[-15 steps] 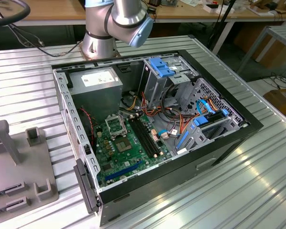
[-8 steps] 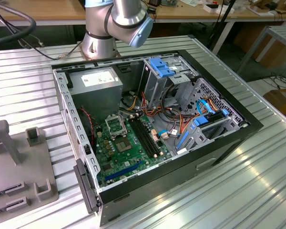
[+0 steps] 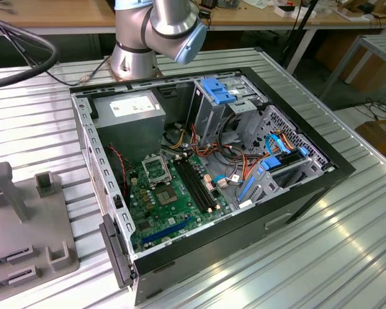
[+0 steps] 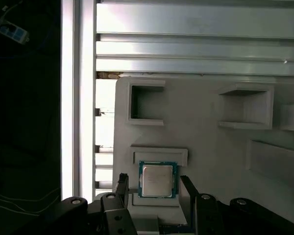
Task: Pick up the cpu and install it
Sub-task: 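Pick up the cpu and move it towards the insertion slot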
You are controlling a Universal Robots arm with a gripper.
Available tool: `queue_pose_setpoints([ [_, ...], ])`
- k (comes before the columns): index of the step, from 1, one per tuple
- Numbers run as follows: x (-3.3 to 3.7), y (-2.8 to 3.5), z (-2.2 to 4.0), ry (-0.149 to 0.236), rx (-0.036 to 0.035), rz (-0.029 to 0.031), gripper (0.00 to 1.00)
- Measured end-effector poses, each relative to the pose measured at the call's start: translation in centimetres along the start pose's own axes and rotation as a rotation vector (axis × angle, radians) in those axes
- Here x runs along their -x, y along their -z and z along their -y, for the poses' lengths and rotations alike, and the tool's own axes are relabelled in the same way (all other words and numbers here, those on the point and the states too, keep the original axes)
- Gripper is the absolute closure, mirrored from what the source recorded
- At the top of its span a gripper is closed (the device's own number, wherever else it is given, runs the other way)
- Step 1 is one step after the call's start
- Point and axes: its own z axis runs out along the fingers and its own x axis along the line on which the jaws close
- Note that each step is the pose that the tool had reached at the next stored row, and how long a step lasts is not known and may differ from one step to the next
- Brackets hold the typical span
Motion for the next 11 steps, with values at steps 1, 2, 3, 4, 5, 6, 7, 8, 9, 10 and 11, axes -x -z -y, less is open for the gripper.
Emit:
queue_pose_setpoints([
  [1, 0.00, -0.16, 0.00, 0.000, -0.0001, -0.0001, 0.46],
  [2, 0.01, -0.44, 0.00, 0.000, -0.0004, -0.0001, 0.46],
  [3, 0.02, -0.60, 0.01, 0.000, -0.0015, 0.0000, 0.46],
  [4, 0.02, -0.77, 0.01, 0.000, -0.0042, -0.0001, 0.46],
  [5, 0.01, -0.88, 0.01, 0.000, -0.0075, -0.0002, 0.46],
  [6, 0.01, -0.98, 0.00, 0.000, -0.0124, -0.0002, 0.46],
  [7, 0.01, -1.08, 0.00, 0.000, -0.0190, -0.0003, 0.46],
  [8, 0.02, -1.15, -0.01, 0.000, -0.0228, -0.0003, 0.46],
  [9, 0.02, -1.18, -0.02, 0.000, -0.0282, -0.0007, 0.46],
  [10, 0.02, -1.22, -0.04, 0.000, -0.0344, -0.0006, 0.46],
  [11, 0.02, -1.25, -0.04, 0.000, -0.0436, -0.0007, 0.46],
])
